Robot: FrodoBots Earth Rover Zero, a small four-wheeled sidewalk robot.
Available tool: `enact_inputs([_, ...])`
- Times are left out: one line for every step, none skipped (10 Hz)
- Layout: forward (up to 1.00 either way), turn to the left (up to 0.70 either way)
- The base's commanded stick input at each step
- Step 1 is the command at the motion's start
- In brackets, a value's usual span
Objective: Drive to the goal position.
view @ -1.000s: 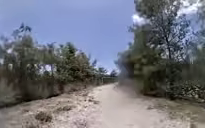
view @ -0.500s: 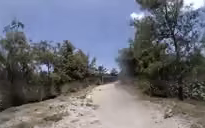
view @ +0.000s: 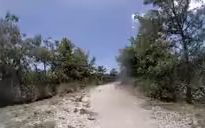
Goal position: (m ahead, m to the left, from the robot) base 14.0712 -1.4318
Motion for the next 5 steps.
enact_inputs([0.85,0.0])
enact_inputs([0.85,0.0])
enact_inputs([0.85,0.0])
enact_inputs([0.85,0.0])
enact_inputs([0.85,0.0])
